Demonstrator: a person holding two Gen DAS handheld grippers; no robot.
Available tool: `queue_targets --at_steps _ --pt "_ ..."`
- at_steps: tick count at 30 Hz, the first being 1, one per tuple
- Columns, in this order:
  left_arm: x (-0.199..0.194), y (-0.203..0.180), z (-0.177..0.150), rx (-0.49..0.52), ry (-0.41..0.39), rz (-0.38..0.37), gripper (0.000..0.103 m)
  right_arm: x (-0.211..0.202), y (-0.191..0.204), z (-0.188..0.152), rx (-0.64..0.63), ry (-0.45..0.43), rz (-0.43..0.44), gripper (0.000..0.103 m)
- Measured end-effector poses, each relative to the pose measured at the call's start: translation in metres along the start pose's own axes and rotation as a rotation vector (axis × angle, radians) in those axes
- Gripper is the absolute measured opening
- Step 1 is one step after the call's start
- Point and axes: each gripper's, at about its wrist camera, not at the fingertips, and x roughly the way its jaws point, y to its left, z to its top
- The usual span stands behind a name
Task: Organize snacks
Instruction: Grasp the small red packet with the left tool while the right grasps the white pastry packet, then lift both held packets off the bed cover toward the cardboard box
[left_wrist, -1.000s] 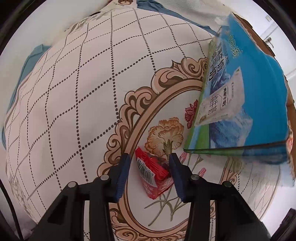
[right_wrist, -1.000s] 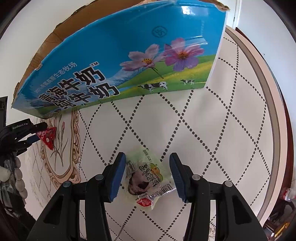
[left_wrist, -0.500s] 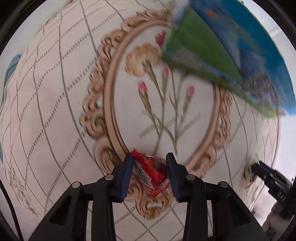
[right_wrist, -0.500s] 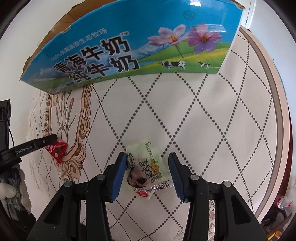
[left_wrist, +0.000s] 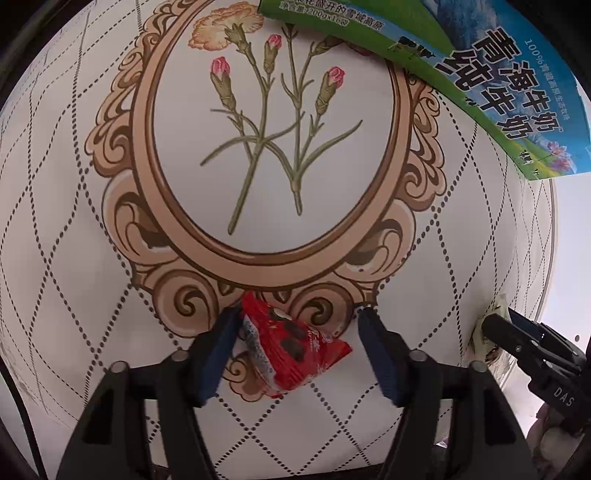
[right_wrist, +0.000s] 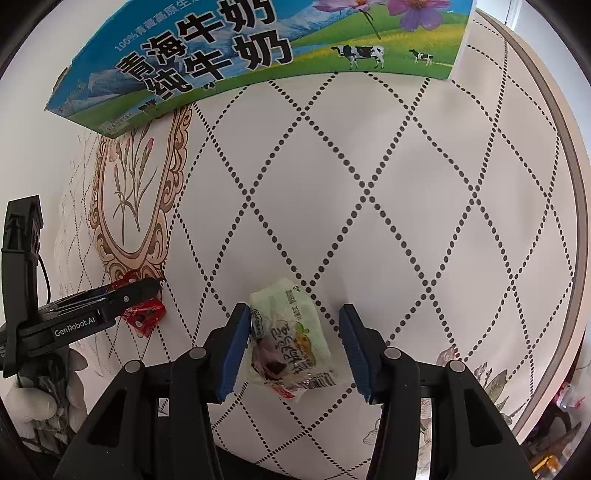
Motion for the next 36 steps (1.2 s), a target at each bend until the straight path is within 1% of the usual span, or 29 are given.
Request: queue_targets --at_steps 2,4,5,6,8,12,13,14,15,19,24,26,29,30,31,34,35,36 --pt "0.003 -0.004 -0.012 -0.001 0.004 0.007 0.068 -0.001 0.001 -0.003 0.002 0.0 0.011 0.055" --pt "0.004 -0.008 -0.021 0.004 0.002 0.016 0.068 -0.002 0.0 -0.004 -0.001 0.006 0.022 0.062" --pt "0.005 -0.009 -0.023 0.005 0.003 0.021 0.068 -0.001 0.0 -0.005 -0.003 0.008 0.024 0.063" --pt "0.013 -0.019 -0.03 0.007 0.002 0.025 0.068 0.001 0.003 -0.006 -0.004 0.008 0.024 0.063" --pt "0.017 -0.027 -0.039 0.022 -0.005 0.038 0.068 0.003 0.005 -0.008 -0.01 0.01 0.02 0.064" --pt "0.015 -0.036 -0.06 0.022 -0.028 0.043 0.068 0.005 0.009 -0.009 -0.026 0.001 0.006 0.063" --pt "0.014 -0.036 -0.062 0.019 -0.034 0.046 0.063 0.005 0.01 -0.01 -0.037 -0.005 -0.006 0.063" --pt "0.014 -0.037 -0.066 0.019 -0.041 0.058 0.059 0.005 0.011 -0.01 -0.046 -0.006 -0.017 0.063" --pt "0.011 -0.035 -0.064 0.023 -0.042 0.067 0.05 0.005 0.011 -0.01 -0.054 -0.011 -0.031 0.06" --pt "0.005 -0.03 -0.07 0.009 -0.051 0.068 0.044 0.01 0.014 -0.011 -0.068 -0.016 -0.044 0.055" --pt "0.001 -0.025 -0.075 -0.023 -0.053 0.037 0.042 0.011 0.018 -0.013 -0.106 -0.031 -0.061 0.054" --pt "-0.004 -0.024 -0.079 -0.037 -0.058 0.023 0.042 0.008 0.018 -0.014 -0.114 -0.041 -0.053 0.052" --pt "-0.015 -0.021 -0.078 -0.041 -0.067 0.007 0.041 0.003 0.018 -0.015 -0.11 -0.056 -0.028 0.049" --pt "-0.018 -0.022 -0.078 -0.041 -0.067 0.0 0.041 0.001 0.017 -0.015 -0.108 -0.06 -0.02 0.042" --pt "-0.023 -0.024 -0.079 -0.04 -0.072 -0.01 0.041 -0.001 0.017 -0.015 -0.106 -0.061 0.0 0.039" --pt "-0.035 -0.031 -0.078 -0.017 -0.089 -0.014 0.041 -0.001 0.019 -0.014 -0.118 -0.053 0.011 0.039" --pt "-0.036 -0.033 -0.078 -0.006 -0.094 -0.008 0.041 0.002 0.017 -0.013 -0.111 -0.038 0.017 0.039" --pt "-0.035 -0.035 -0.077 0.004 -0.097 0.005 0.041 0.003 0.013 -0.012 -0.087 -0.042 0.034 0.039"
